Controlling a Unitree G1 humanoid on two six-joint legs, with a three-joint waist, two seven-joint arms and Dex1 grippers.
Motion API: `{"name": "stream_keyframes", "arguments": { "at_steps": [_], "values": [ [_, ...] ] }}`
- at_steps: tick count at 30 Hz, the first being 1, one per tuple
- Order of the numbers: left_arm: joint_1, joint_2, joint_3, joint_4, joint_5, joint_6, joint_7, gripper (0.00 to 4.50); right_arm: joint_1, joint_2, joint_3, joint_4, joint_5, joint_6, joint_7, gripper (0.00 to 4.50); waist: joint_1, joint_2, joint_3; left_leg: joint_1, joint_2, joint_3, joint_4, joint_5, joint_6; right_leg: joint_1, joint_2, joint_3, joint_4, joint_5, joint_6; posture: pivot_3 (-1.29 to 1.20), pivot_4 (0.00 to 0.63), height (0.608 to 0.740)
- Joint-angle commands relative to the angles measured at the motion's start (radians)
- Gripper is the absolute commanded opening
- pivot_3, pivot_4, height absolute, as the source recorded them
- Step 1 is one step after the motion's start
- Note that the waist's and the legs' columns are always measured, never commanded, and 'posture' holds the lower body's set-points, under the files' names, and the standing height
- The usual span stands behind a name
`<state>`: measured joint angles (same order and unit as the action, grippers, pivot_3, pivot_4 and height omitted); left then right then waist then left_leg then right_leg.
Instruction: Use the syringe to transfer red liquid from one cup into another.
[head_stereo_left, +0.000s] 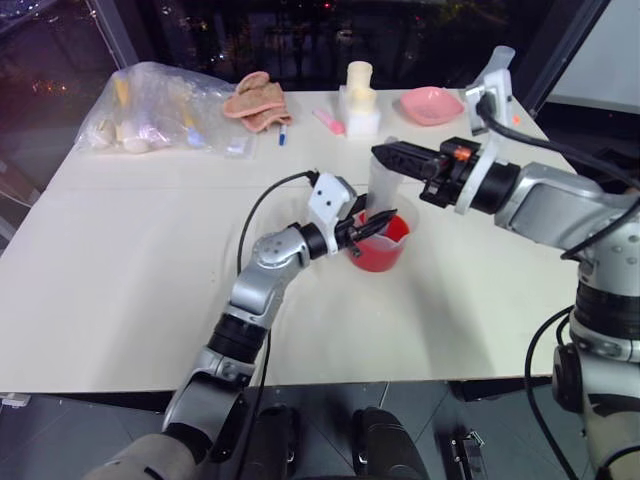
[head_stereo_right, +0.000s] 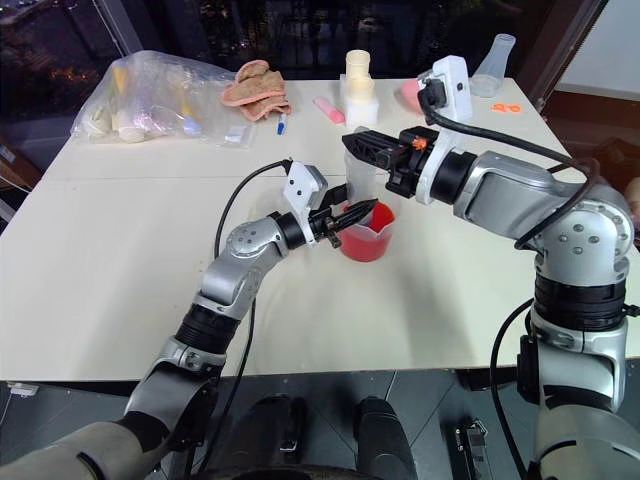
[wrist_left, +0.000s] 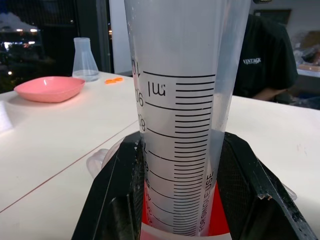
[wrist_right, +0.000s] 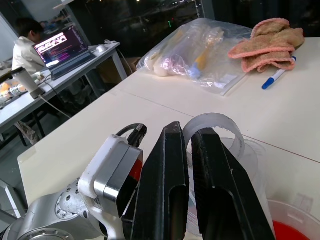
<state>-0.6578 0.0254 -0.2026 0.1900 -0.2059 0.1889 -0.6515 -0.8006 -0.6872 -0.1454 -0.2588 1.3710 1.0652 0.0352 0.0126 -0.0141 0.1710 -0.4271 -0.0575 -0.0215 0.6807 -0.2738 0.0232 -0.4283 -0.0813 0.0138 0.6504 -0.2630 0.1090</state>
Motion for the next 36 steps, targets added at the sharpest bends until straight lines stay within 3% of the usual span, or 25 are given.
{"name": "stream_keyframes", "arguments": {
  "at_steps": [1, 36],
  "values": [
    [0.025, -0.002, -0.057, -0.002, 0.025, 0.006, -0.029, 1.52, -0.069, -0.02, -0.094, -0.014, 0.004, -0.047, -0.003, 0.06, 0.0, 0.0, 0.0, 0.0, 0.0, 0.0, 0.0, 0.0, 0.0, 0.0, 0.0, 0.0, 0.0, 0.0, 0.0, 0.0, 0.15, 0.74],
    [0.041, 0.009, -0.066, -0.01, 0.027, 0.028, -0.03, 1.52, -0.099, -0.011, -0.104, 0.007, -0.006, -0.068, 0.02, 0.06, 0.0, 0.0, 0.0, 0.0, 0.0, 0.0, 0.0, 0.0, 0.0, 0.0, 0.0, 0.0, 0.0, 0.0, 0.0, 0.0, 0.15, 0.74]
  ]
}}
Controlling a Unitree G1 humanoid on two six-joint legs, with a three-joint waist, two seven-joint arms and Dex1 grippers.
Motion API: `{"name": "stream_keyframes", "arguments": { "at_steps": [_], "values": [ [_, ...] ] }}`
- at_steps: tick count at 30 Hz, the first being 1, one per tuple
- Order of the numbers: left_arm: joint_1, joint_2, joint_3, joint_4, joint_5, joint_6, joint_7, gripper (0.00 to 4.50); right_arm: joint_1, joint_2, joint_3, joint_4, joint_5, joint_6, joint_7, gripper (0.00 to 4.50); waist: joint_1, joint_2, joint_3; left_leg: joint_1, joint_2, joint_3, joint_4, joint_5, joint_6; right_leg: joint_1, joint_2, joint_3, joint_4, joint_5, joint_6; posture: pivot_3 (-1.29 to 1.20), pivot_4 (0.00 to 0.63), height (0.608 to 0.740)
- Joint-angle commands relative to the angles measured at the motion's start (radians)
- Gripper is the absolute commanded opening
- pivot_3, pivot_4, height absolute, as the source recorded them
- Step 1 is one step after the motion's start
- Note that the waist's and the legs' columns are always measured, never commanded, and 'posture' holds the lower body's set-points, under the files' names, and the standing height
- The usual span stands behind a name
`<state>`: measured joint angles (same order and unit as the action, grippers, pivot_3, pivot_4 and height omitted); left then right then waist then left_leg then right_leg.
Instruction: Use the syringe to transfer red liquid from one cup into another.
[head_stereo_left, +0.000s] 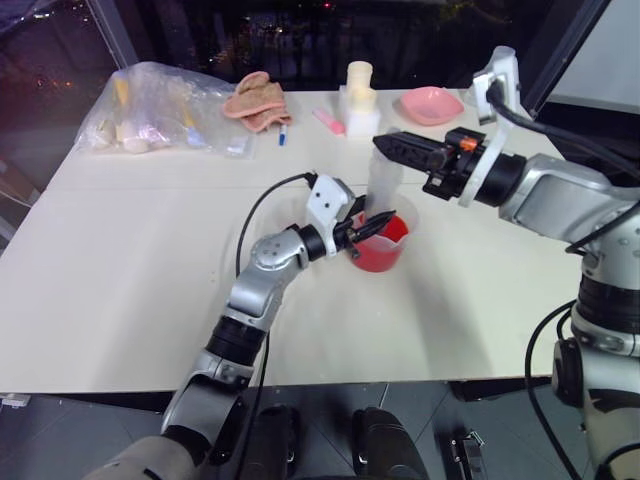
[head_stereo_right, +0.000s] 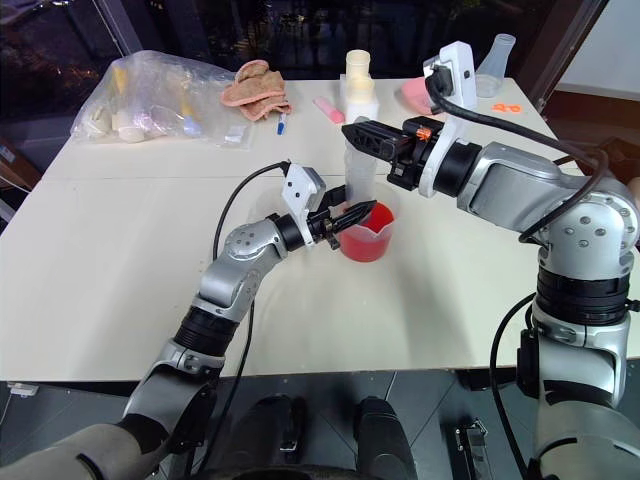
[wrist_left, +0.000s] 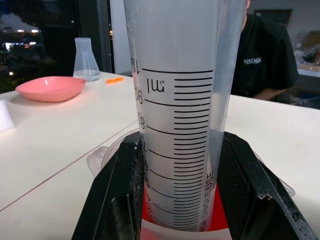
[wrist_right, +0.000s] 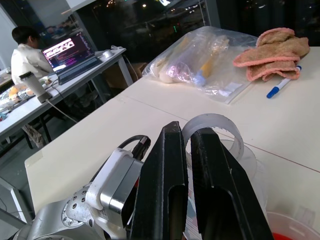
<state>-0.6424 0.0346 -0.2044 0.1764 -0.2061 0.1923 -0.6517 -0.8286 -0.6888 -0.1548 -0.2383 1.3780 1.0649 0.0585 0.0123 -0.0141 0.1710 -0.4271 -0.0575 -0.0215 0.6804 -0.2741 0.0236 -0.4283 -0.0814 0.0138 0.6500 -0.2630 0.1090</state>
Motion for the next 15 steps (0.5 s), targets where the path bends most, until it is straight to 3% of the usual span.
{"name": "stream_keyframes", "arguments": {
  "at_steps": [1, 15],
  "values": [
    [0.026, 0.0, -0.064, 0.005, 0.028, 0.024, -0.03, 1.52, -0.072, -0.009, -0.095, -0.014, -0.013, -0.068, -0.003, 0.06, 0.0, 0.0, 0.0, 0.0, 0.0, 0.0, 0.0, 0.0, 0.0, 0.0, 0.0, 0.0, 0.0, 0.0, 0.0, 0.0, 0.15, 0.74],
    [0.023, -0.004, -0.066, 0.013, 0.027, 0.02, -0.036, 1.52, -0.083, -0.018, -0.103, -0.017, -0.015, -0.071, 0.008, 0.06, 0.0, 0.0, 0.0, 0.0, 0.0, 0.0, 0.0, 0.0, 0.0, 0.0, 0.0, 0.0, 0.0, 0.0, 0.0, 0.0, 0.15, 0.74]
  ]
}}
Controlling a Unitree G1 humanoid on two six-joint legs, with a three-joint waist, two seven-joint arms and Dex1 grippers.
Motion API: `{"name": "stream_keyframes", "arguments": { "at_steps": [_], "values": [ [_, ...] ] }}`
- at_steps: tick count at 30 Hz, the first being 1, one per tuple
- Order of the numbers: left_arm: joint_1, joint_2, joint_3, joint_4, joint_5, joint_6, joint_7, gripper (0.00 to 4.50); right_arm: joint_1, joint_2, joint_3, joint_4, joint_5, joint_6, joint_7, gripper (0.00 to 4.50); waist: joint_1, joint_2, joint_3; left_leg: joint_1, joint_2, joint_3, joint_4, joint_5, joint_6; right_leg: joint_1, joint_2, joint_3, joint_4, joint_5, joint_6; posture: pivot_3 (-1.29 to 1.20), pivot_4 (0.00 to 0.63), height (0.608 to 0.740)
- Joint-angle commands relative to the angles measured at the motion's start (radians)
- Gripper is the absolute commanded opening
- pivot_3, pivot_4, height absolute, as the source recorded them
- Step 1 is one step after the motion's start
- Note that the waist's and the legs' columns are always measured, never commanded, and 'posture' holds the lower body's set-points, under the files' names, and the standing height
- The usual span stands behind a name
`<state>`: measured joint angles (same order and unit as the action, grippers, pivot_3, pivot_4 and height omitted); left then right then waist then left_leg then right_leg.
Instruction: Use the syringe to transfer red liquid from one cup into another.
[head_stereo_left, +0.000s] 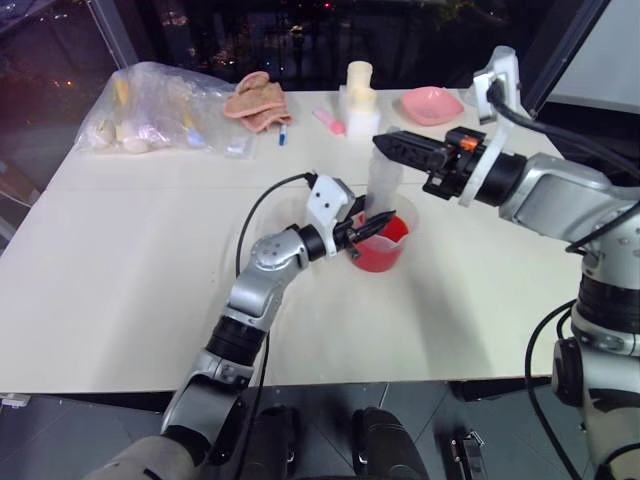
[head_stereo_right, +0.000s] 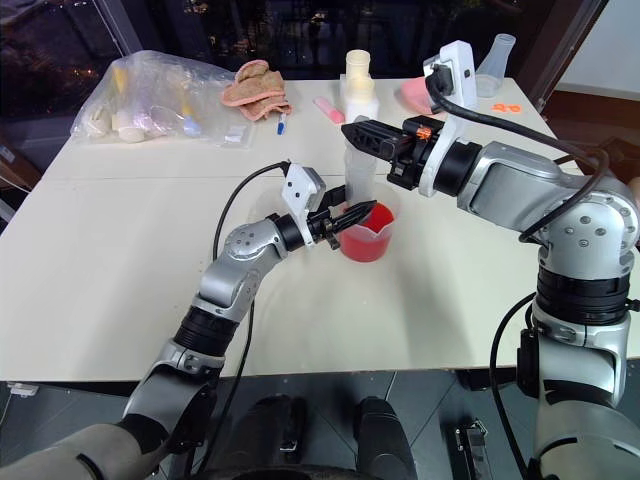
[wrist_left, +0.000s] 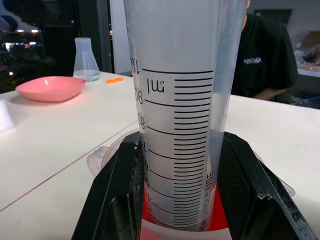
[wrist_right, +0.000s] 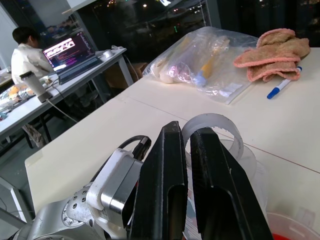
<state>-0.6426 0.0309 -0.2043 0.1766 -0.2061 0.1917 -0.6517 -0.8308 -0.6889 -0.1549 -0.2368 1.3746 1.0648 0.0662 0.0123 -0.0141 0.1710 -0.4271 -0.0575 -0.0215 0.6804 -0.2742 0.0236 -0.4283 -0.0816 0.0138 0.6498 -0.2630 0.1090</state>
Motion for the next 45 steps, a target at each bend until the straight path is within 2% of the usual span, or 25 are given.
{"name": "stream_keyframes", "arguments": {
  "at_steps": [1, 18, 22, 24, 27, 35, 40, 45],
  "values": [
    [0.024, -0.001, -0.067, 0.012, 0.027, 0.022, -0.036, 1.52, -0.083, -0.019, -0.103, -0.018, -0.012, -0.072, 0.002, 0.06, 0.0, 0.0, 0.0, 0.0, 0.0, 0.0, 0.0, 0.0, 0.0, 0.0, 0.0, 0.0, 0.0, 0.0, 0.0, 0.0, 0.15, 0.74],
    [0.022, -0.007, -0.065, 0.01, 0.023, 0.023, -0.034, 1.52, -0.094, -0.022, -0.112, -0.006, -0.005, -0.07, 0.002, 0.06, 0.0, 0.0, 0.0, 0.0, 0.0, 0.0, 0.0, 0.0, 0.0, 0.0, 0.0, 0.0, 0.0, 0.0, 0.0, 0.0, 0.15, 0.74],
    [0.017, -0.008, -0.055, 0.007, 0.017, 0.025, -0.031, 1.52, -0.08, -0.021, -0.116, -0.013, -0.002, -0.067, -0.001, 1.36, 0.0, 0.0, 0.0, 0.0, 0.0, 0.0, 0.0, 0.0, 0.0, 0.0, 0.0, 0.0, -0.001, 0.0, 0.0, 0.0, 0.15, 0.74],
    [0.011, -0.01, -0.046, 0.004, 0.011, 0.023, -0.028, 1.52, -0.076, -0.021, -0.118, -0.015, -0.002, -0.062, -0.011, 2.49, 0.0, 0.0, 0.0, 0.0, 0.0, 0.0, 0.0, 0.0, 0.0, 0.0, 0.0, 0.0, -0.001, 0.0, 0.0, 0.0, 0.15, 0.74],
    [0.001, -0.02, -0.022, -0.005, -0.005, 0.01, -0.018, 1.52, -0.066, -0.028, -0.122, -0.018, 0.003, -0.054, -0.015, 3.68, 0.0, 0.0, 0.0, 0.0, 0.0, 0.0, 0.0, 0.0, 0.0, 0.0, 0.0, 0.0, -0.001, 0.0, 0.0, 0.0, 0.15, 0.74],
    [-0.04, -0.036, 0.028, -0.001, -0.014, -0.013, 0.01, 1.52, -0.027, -0.109, -0.169, -0.021, 0.054, -0.017, 0.001, 3.68, 0.003, 0.0, 0.0, -0.001, 0.0, 0.0, -0.001, -0.001, 0.001, 0.0, 0.0, 0.0, -0.002, 0.0, 0.0, 0.0, 0.15, 0.74],
    [-0.06, -0.035, 0.036, 0.034, -0.006, -0.039, 0.013, 1.52, 0.003, -0.201, -0.217, -0.046, 0.158, 0.034, 0.029, 3.68, 0.001, 0.0, 0.0, -0.001, 0.0, 0.0, -0.001, -0.001, 0.002, 0.0, 0.0, -0.001, -0.003, 0.0, 0.0, 0.0, 0.15, 0.74],
    [-0.08, -0.036, 0.04, -0.009, -0.014, -0.041, 0.011, 1.52, 0.055, -0.25, -0.246, -0.085, 0.238, 0.027, 0.05, 3.68, 0.001, 0.0, 0.0, -0.001, 0.0, 0.0, -0.001, -0.001, 0.002, 0.0, 0.0, 0.0, -0.003, 0.0, 0.0, 0.0, 0.15, 0.74]
  ]
}}
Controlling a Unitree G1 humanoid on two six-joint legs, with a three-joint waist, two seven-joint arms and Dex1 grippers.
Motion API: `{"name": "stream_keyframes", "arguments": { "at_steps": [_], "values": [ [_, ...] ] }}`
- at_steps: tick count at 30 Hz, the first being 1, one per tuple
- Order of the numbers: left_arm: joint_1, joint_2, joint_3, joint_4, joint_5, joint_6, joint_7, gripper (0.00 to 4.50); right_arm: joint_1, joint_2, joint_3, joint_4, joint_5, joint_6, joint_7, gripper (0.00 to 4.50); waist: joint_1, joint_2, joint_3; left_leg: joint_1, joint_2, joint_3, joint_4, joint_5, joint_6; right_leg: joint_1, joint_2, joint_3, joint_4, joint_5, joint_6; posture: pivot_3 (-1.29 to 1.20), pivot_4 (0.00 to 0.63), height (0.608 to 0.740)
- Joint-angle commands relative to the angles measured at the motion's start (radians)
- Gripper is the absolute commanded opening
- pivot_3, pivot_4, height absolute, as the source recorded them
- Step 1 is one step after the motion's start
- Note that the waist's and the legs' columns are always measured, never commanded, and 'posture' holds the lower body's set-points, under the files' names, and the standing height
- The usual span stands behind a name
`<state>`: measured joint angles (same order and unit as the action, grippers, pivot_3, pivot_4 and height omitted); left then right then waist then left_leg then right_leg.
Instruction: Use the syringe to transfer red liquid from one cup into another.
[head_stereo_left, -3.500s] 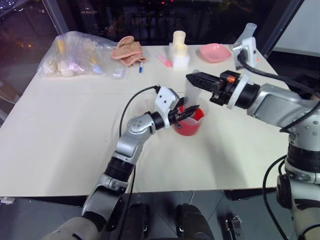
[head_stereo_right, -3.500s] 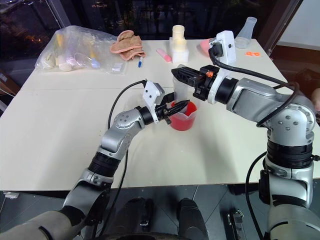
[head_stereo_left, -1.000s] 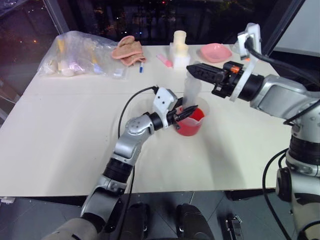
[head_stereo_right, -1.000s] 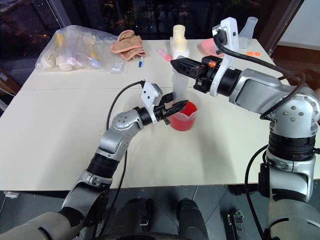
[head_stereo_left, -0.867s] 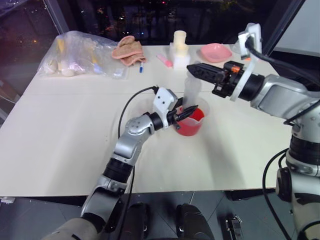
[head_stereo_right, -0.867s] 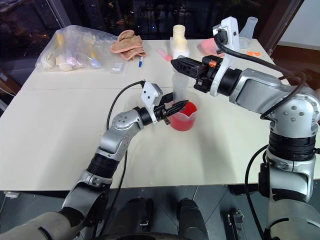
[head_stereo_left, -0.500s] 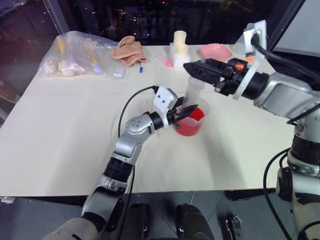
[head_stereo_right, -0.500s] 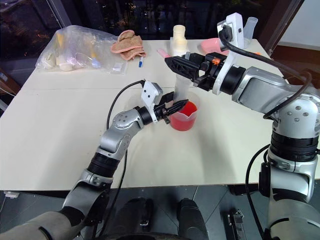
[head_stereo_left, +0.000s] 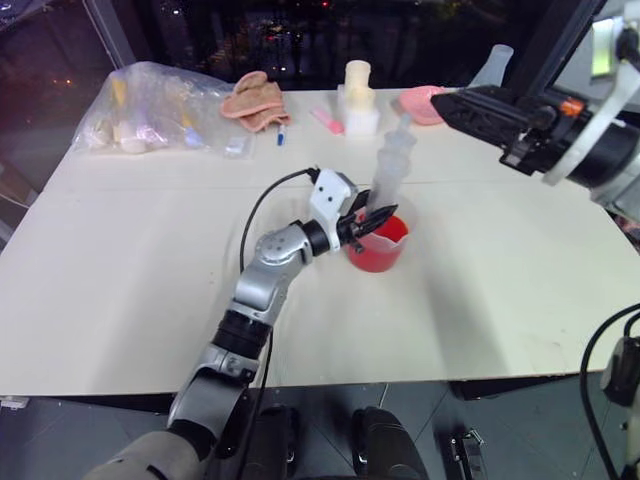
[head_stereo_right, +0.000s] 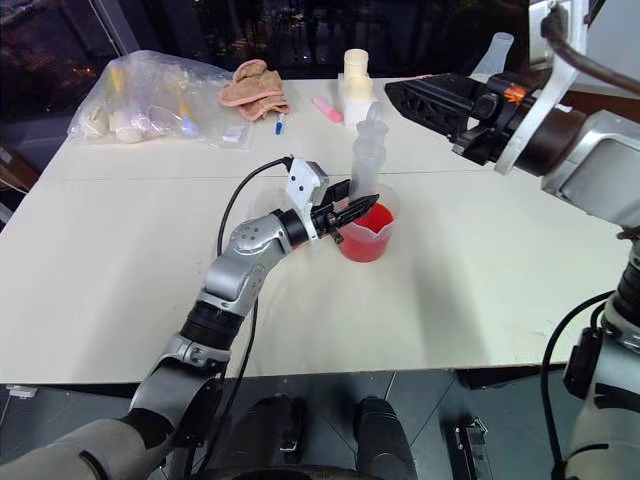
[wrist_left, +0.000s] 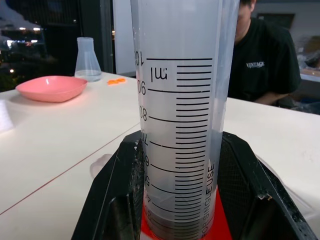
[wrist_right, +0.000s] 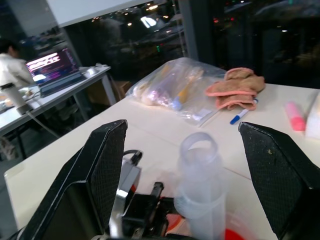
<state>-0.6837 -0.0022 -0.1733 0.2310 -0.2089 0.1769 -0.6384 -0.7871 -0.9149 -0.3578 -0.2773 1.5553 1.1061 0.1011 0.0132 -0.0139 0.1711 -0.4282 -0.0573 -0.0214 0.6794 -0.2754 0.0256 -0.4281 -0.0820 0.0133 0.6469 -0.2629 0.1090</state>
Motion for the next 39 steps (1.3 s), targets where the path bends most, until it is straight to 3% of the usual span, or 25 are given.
{"name": "stream_keyframes", "arguments": {
  "at_steps": [1, 8, 15, 18, 22, 25, 33, 39],
  "values": [
    [-0.048, -0.002, 0.012, -0.076, -0.013, -0.024, 0.0, 1.52, 0.021, -0.026, -0.045, -0.051, 0.067, -0.02, 0.018, 3.68, 0.0, 0.0, 0.0, 0.0, 0.0, 0.0, 0.0, 0.0, 0.0, 0.0, 0.0, 0.0, 0.0, 0.0, 0.0, 0.0, 0.15, 0.74],
    [-0.13, 0.002, 0.088, -0.197, -0.099, 0.09, 0.051, 1.52, 0.074, -0.008, -0.018, -0.059, 0.04, -0.064, 0.034, 3.68, 0.0, 0.0, 0.0, -0.001, 0.0, 0.0, 0.0, 0.0, 0.0, 0.0, 0.0, 0.0, 0.0, 0.0, 0.0, 0.0, 0.15, 0.74],
    [-0.183, 0.067, 0.151, -0.348, -0.152, 0.229, 0.12, 1.52, 0.072, 0.032, 0.048, -0.024, -0.014, -0.071, 0.084, 3.68, -0.001, 0.0, 0.0, 0.0, 0.0, 0.0, 0.0, 0.0, 0.0, 0.0, 0.001, 0.0, 0.0, 0.0, 0.0, 0.0, 0.15, 0.74],
    [-0.164, 0.116, 0.16, -0.41, -0.145, 0.26, 0.142, 1.52, 0.059, 0.047, 0.073, -0.01, -0.039, -0.068, 0.111, 3.68, 0.0, 0.0, 0.0, 0.0, 0.0, 0.0, 0.0, 0.0, 0.0, 0.0, 0.001, 0.0, 0.0, 0.0, 0.0, 0.0, 0.15, 0.74],
    [-0.065, 0.227, 0.131, -0.518, -0.014, 0.209, 0.186, 1.52, 0.009, 0.079, 0.116, 0.028, -0.07, -0.058, 0.147, 3.68, -0.004, 0.0, 0.0, 0.001, 0.0, 0.0, 0.0, 0.0, 0.0, 0.0, 0.001, 0.0, 0.0, 0.0, 0.0, 0.0, 0.15, 0.74],
    [0.006, 0.251, 0.132, -0.558, 0.019, 0.199, 0.223, 1.52, -0.029, 0.09, 0.138, 0.059, -0.099, -0.048, 0.178, 3.68, 0.001, 0.0, 0.0, 0.001, 0.0, 0.0, 0.0, 0.0, 0.0, 0.0, 0.001, 0.0, 0.001, 0.0, 0.0, 0.0, 0.15, 0.74],
    [0.107, 0.224, 0.107, -0.538, 0.07, 0.151, 0.28, 1.52, -0.112, 0.109, 0.159, 0.101, -0.121, -0.008, 0.209, 3.68, 0.001, 0.0, 0.0, 0.0, 0.0, 0.0, 0.0, 0.0, 0.0, 0.001, 0.0, 0.0, -0.002, 0.0, 0.0, 0.0, 0.15, 0.74],
    [0.124, 0.217, 0.095, -0.489, 0.085, 0.107, 0.279, 1.52, -0.203, 0.209, 0.17, 0.104, -0.04, -0.004, 0.066, 3.68, -0.003, 0.0, 0.0, 0.001, 0.0, 0.0, -0.001, 0.0, 0.0, -0.001, 0.0, 0.0, 0.0, 0.0, 0.0, 0.0, 0.15, 0.74]
  ]
}}
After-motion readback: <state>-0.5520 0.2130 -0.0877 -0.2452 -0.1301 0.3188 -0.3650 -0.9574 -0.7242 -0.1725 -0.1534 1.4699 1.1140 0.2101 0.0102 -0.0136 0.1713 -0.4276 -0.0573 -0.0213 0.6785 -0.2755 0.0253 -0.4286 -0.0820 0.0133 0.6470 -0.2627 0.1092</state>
